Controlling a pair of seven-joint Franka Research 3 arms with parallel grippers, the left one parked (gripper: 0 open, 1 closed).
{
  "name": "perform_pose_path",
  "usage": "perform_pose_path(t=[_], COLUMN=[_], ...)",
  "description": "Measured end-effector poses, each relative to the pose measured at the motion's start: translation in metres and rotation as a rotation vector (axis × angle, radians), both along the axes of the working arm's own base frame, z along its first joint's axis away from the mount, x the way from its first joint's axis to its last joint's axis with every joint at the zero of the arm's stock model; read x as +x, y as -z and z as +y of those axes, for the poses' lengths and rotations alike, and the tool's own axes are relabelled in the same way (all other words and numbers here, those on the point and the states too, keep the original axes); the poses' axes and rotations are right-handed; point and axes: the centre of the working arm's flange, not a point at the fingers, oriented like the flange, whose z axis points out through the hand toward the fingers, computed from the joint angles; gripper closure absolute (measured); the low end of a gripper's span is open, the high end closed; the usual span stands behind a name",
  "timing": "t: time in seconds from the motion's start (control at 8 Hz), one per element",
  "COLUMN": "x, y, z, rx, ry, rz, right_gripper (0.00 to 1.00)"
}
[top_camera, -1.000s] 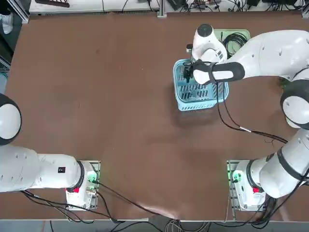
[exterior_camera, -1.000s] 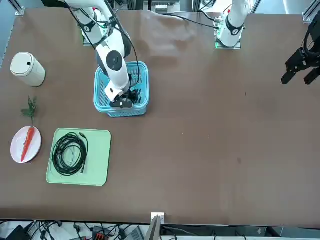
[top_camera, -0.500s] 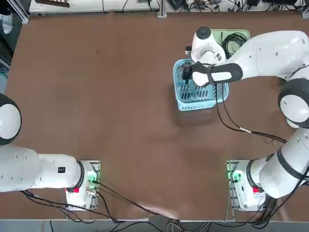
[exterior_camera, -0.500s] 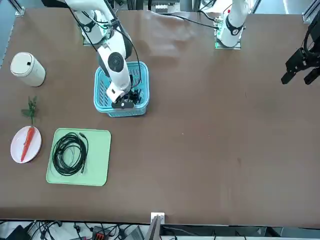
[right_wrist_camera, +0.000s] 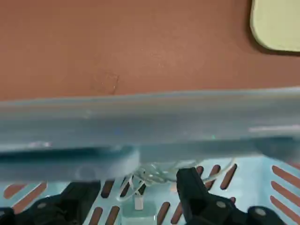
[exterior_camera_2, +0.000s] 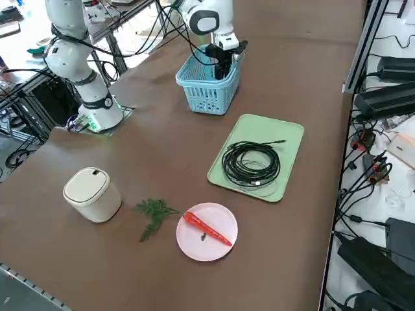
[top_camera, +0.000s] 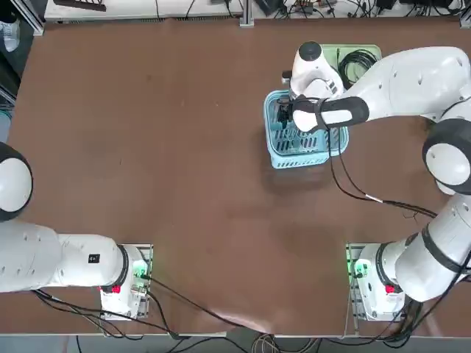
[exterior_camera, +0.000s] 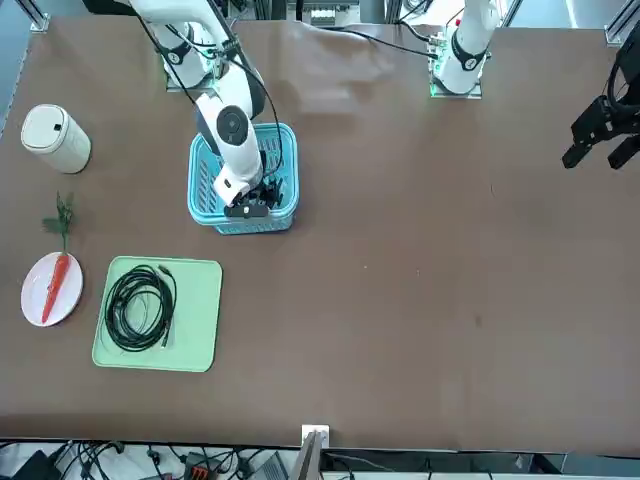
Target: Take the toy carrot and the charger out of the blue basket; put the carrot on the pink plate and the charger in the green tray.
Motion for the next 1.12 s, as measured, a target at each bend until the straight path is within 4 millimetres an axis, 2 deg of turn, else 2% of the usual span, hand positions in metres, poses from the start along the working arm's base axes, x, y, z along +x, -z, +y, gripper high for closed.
perform_pose_path(t=[0.25, 0.38, 0.62, 1.12], x=[-0.0001, -0.0003, -0.0005, -0.0004], y=[0.0051, 0.0070, 0.0092, 0.0090], z=[0.0009, 0.0009, 0.0010, 0.0012], rx=[0.006, 0.006, 0.006, 0.007], ry=[-0.003, -0.003, -0.004, -0.005], rz=[-0.004, -0.002, -0.001, -0.002], right_gripper=[0.13, 0.25, 0.40, 0.60])
